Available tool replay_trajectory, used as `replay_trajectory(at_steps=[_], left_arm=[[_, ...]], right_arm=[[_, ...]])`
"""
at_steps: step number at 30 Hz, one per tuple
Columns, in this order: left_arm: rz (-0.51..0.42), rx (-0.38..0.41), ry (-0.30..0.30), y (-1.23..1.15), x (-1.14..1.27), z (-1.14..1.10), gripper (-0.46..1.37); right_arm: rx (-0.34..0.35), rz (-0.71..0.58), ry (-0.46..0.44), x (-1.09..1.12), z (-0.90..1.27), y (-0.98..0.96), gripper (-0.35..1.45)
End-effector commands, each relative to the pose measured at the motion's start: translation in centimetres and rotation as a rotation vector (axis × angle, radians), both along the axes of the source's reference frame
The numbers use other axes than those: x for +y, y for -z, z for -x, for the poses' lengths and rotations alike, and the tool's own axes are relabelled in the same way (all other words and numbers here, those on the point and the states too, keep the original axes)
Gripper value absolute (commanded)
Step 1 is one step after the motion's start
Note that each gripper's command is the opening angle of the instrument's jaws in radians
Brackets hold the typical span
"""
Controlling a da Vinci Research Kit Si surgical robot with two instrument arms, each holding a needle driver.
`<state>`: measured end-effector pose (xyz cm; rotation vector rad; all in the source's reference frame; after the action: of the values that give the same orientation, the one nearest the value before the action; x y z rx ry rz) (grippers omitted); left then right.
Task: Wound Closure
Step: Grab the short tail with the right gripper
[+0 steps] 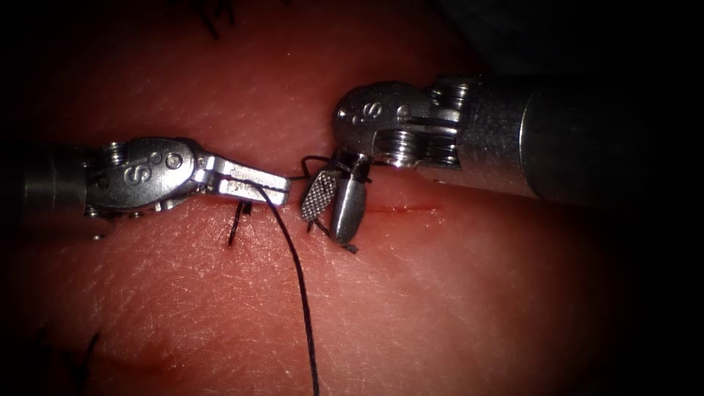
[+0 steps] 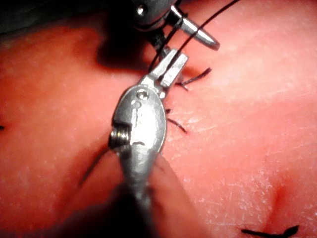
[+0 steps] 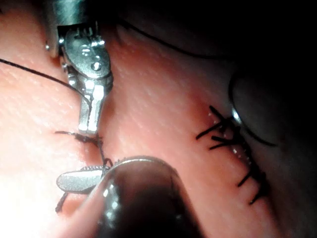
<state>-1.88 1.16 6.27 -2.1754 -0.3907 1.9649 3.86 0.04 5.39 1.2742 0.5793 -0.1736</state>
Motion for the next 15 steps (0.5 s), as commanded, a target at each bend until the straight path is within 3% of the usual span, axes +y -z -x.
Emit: replay_trajectory(at_steps=[1, 9, 15], left_arm=[[0.0, -0.003, -0.009, 0.0, 0.02, 0.0, -0.35], [0.0, -0.004, -0.01, -0.01, 0.02, 0.0, -0.35], [0.0, -0.004, -0.01, -0.01, 0.02, 0.02, -0.35]], right_arm=[[-0.017, -0.006, 0.003, 0.0, 0.02, 0.02, 0.96], [-0.11, 0.02, 0.046, -0.09, 0.09, 0.01, 0.86], [-0.137, 0.018, 0.042, -0.15, 0.08, -0.03, 0.81]])
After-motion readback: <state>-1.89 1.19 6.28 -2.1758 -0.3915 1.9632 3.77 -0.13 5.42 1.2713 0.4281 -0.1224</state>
